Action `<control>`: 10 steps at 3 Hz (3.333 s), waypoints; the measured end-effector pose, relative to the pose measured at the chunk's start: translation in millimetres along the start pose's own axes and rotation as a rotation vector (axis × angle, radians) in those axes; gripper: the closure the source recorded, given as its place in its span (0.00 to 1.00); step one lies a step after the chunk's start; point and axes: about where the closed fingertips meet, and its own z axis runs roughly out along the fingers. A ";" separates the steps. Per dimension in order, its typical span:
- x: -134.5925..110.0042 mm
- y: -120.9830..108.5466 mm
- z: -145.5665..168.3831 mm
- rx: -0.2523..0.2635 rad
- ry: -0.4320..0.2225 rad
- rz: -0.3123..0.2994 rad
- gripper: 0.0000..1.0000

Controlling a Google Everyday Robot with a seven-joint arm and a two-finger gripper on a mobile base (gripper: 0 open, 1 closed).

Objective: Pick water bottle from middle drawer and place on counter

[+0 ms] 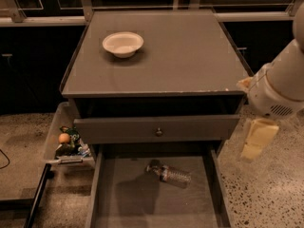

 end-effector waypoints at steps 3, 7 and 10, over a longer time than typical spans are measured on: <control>22.2 15.0 125.9 -0.059 -0.093 -0.009 0.00; 12.2 50.2 327.1 -0.220 -0.276 0.000 0.00; 20.2 59.0 393.7 -0.235 -0.355 0.013 0.00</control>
Offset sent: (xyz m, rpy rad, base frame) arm 0.0233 -0.0046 -0.2009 0.1595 0.0738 0.0314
